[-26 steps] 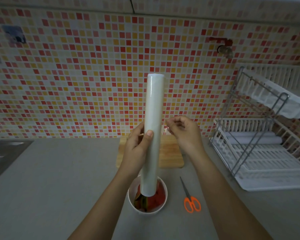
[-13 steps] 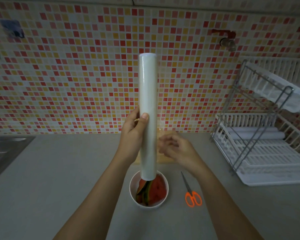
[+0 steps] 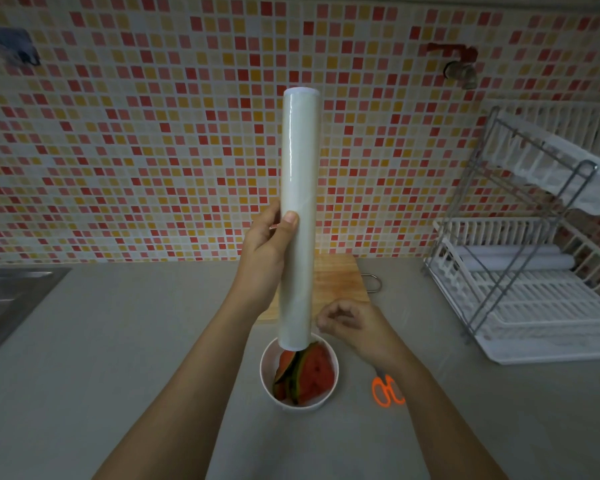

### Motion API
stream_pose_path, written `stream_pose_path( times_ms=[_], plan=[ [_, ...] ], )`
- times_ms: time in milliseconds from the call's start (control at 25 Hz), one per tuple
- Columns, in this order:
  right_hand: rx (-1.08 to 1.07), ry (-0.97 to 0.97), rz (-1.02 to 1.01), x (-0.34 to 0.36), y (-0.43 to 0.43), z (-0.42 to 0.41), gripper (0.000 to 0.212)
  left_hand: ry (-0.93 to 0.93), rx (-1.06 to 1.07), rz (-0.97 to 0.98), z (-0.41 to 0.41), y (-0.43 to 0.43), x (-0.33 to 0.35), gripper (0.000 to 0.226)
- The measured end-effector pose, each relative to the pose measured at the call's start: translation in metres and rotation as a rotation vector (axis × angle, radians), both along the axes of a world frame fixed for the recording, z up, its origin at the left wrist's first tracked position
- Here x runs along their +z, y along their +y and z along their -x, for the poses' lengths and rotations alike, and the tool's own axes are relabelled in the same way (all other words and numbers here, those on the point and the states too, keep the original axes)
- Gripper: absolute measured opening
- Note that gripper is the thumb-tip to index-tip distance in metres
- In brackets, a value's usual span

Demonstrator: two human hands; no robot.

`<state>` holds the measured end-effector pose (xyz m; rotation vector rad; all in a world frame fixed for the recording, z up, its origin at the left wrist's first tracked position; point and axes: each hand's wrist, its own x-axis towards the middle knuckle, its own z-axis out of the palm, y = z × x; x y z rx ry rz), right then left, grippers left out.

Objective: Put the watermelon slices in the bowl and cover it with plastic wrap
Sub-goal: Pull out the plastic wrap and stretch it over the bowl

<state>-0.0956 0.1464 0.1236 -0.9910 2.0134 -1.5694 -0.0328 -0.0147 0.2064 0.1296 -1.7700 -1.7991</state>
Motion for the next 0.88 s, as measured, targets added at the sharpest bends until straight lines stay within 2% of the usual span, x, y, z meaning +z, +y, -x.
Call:
stream_pose_path(
  times_ms=[80, 120, 280, 440, 520, 640, 680, 800, 880],
  plan=[
    [-0.002, -0.071, 0.053, 0.002, -0.002, 0.0, 0.064, -0.018, -0.01, -0.051, 0.0, 0.0, -0.004, 0.03],
    [-0.081, -0.075, 0.118, 0.005, -0.008, 0.0, 0.069, -0.033, -0.015, -0.073, 0.001, 0.001, -0.007, 0.031],
    [-0.439, 0.006, 0.277, 0.038, -0.036, 0.006, 0.049, -0.107, -0.055, -0.078, 0.0, 0.017, -0.025, 0.021],
    [-0.554, 0.212, 0.261, 0.039, -0.044, 0.01, 0.037, -0.164, -0.011, -0.004, -0.001, 0.032, -0.04, 0.024],
    [-0.574, 0.128, 0.273, 0.031, -0.044, 0.007, 0.04, -0.193, 0.078, 0.076, 0.001, 0.038, -0.046, 0.022],
    [-0.528, -0.08, 0.233, 0.026, -0.043, 0.007, 0.062, -0.216, 0.121, 0.112, 0.0, 0.042, -0.053, 0.021],
    [-0.495, -0.086, 0.232, 0.025, -0.042, 0.008, 0.058, -0.222, 0.122, 0.101, 0.0, 0.043, -0.055, 0.023],
    [-0.484, -0.013, 0.309, 0.021, -0.04, 0.01, 0.021, -0.231, 0.139, 0.08, 0.001, 0.041, -0.057, 0.023],
    [-0.505, -0.007, 0.346, 0.018, -0.039, 0.013, 0.011, -0.226, 0.124, 0.055, 0.0, 0.041, -0.056, 0.021]
  ],
)
